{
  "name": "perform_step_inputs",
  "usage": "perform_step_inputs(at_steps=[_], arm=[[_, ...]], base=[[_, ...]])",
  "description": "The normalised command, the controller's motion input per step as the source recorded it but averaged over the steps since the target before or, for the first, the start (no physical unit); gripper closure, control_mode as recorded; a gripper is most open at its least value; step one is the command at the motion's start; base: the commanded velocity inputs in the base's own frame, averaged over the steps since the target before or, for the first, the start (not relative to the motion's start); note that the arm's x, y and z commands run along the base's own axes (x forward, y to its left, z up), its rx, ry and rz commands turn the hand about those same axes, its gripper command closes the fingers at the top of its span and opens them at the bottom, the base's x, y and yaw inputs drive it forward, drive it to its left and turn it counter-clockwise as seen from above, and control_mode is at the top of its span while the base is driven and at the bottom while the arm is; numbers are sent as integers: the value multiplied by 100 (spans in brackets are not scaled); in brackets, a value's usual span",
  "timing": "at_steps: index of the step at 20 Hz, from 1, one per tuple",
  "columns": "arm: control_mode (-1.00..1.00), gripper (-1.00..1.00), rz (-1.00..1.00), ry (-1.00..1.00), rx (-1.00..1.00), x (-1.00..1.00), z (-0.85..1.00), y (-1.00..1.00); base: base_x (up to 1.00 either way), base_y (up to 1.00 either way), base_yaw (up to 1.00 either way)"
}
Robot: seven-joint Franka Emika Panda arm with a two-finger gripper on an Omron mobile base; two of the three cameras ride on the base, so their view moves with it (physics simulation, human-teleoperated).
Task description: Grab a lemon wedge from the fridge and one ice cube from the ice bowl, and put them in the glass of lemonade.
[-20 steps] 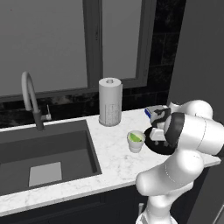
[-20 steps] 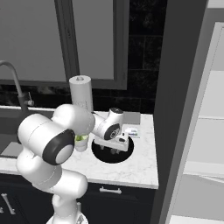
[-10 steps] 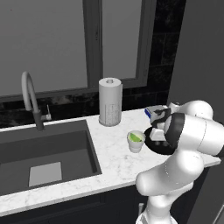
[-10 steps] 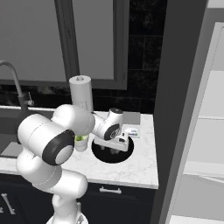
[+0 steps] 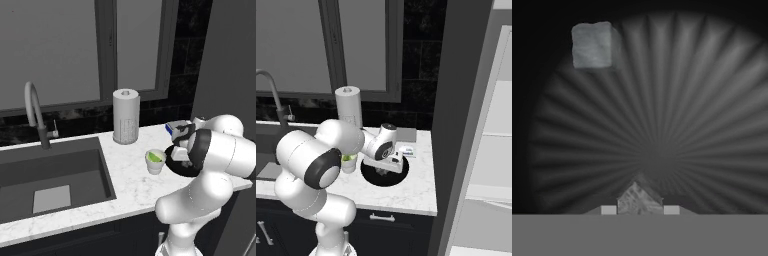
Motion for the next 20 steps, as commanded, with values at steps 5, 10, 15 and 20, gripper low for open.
perform_step_inputs(at_steps=[5,10,15,20], arm=[[-100,100,0,0,0,0,3,0],[-100,100,-1,-9,8,0,37,0],[-100,100,0,-8,8,0,39,0],[-100,100,0,-9,8,-2,45,0]], base=[[0,0,0],[0,0,0],[0,0,0],[0,0,0]])
